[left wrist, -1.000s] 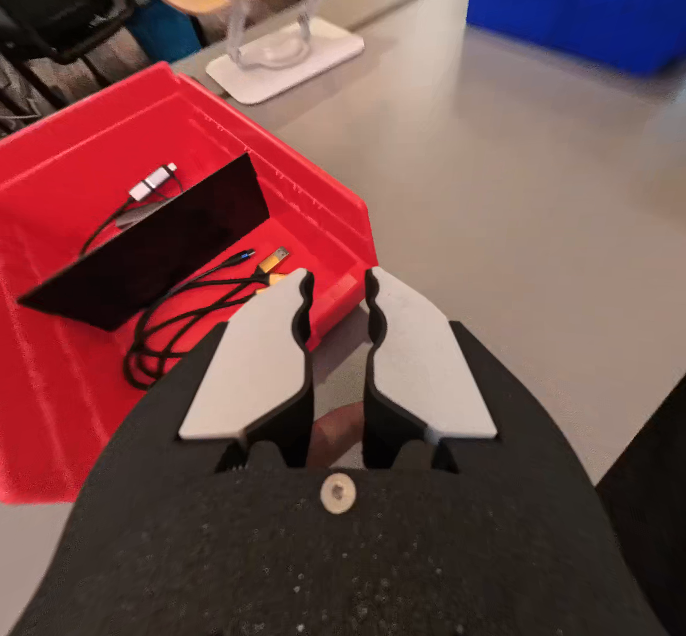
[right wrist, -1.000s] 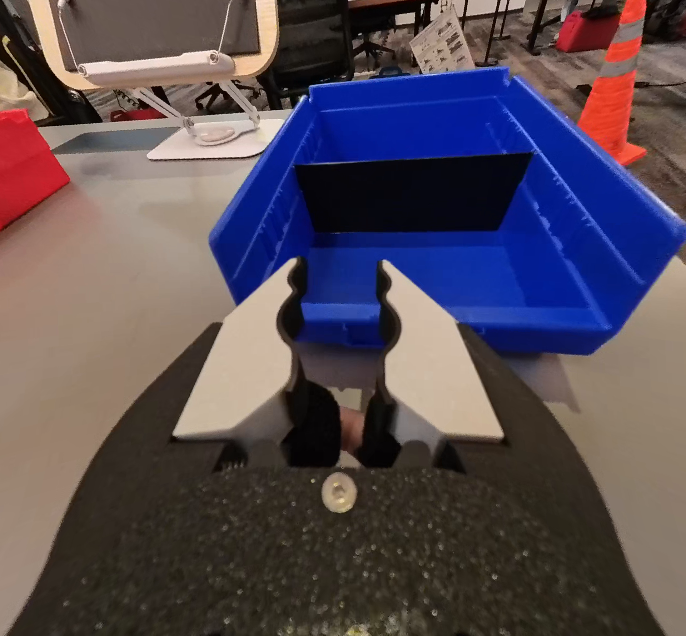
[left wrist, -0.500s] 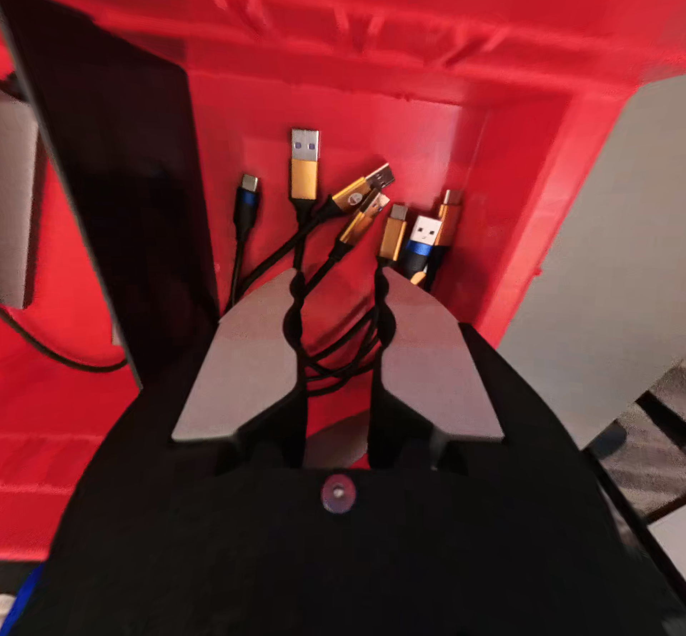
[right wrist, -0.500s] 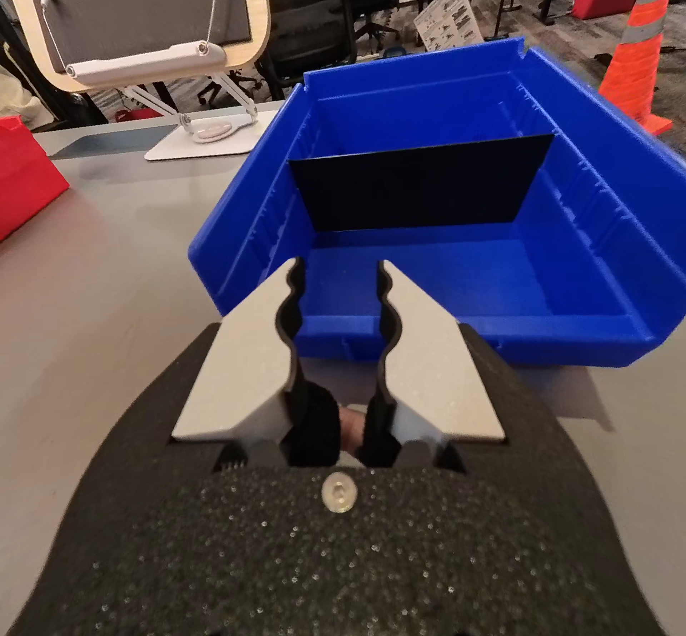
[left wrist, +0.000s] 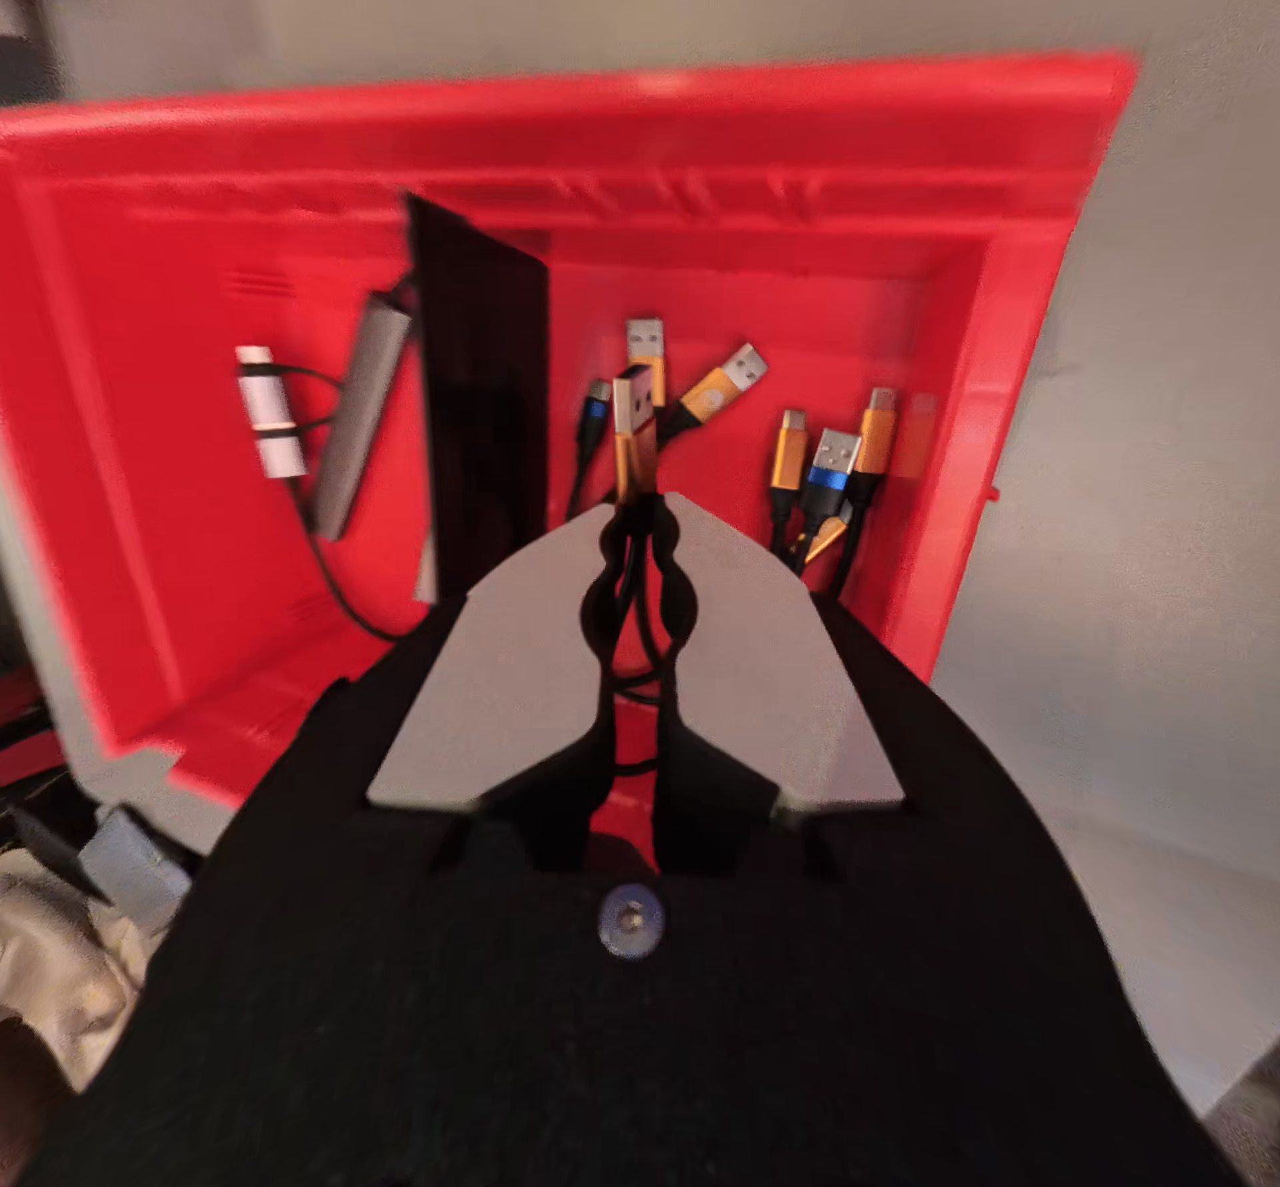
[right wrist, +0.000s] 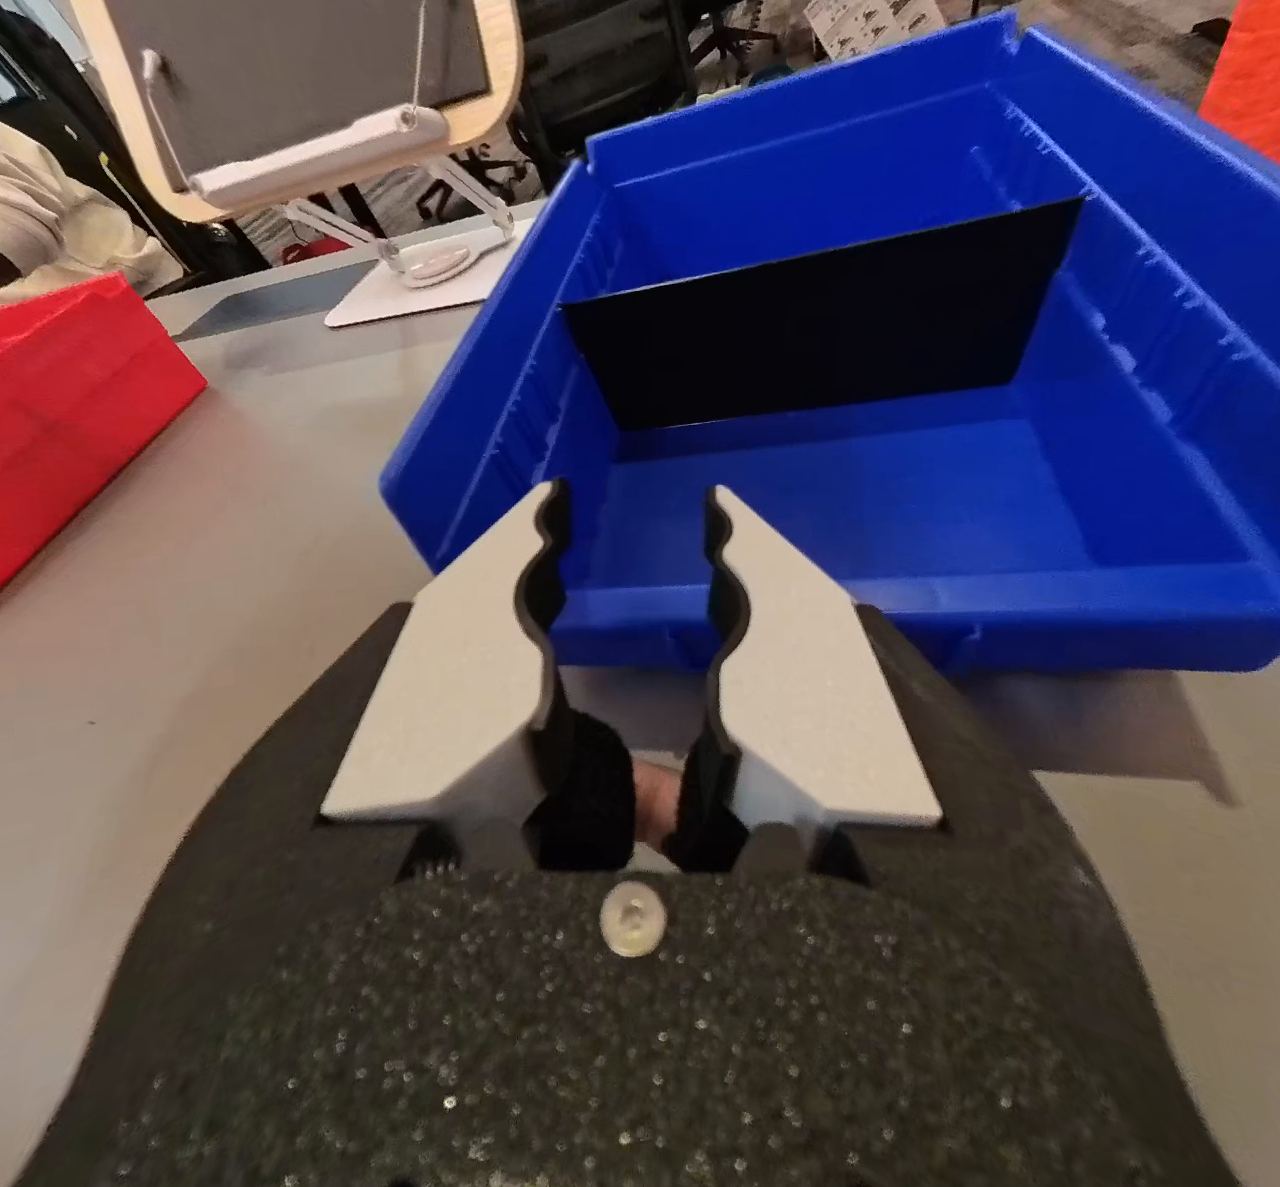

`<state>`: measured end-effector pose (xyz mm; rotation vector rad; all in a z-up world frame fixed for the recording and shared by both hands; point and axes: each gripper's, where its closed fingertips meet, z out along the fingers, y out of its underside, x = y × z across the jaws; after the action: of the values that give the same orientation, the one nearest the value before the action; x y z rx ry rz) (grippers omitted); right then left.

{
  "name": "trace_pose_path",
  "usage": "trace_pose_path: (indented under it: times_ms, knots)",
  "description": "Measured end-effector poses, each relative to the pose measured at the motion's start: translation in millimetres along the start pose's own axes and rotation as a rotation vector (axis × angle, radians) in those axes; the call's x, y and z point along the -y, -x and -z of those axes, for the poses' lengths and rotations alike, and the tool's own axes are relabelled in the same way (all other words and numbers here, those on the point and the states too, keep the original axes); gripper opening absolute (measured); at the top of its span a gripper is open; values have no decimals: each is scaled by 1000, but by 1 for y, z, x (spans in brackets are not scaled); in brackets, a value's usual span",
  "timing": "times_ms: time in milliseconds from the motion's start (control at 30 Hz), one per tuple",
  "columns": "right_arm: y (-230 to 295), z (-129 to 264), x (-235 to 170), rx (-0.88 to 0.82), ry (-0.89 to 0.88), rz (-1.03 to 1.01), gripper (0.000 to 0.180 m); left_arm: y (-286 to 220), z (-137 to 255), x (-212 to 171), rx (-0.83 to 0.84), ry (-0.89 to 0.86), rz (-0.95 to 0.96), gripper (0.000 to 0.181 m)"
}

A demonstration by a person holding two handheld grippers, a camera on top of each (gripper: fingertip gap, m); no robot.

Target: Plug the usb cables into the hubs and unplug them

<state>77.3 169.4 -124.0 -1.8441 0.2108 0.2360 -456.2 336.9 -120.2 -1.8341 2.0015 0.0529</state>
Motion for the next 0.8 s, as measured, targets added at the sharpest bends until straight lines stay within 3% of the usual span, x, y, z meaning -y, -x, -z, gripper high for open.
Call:
trace_pose_path:
  times_ms: [267,400,500,567,633,800]
  knots:
    - [7,9,2,-8,-9,80,37,63,148,28,384,-298,213,6]
    - [7,14,2,10,-16,46,37,72,224,70,517,-576,363,6]
    - [8,17,2,14,-14,52,37,56,256,115,510,-794,463,6]
    - [11,18,0,18,-9,67,37,39,256,147,430,-929,543,6]
    - [14,20,0,24,-8,85,37,19,228,175,305,-992,657,7]
    - [20,23,-1,15,-7,165,38,-21,86,197,217,-816,933,7]
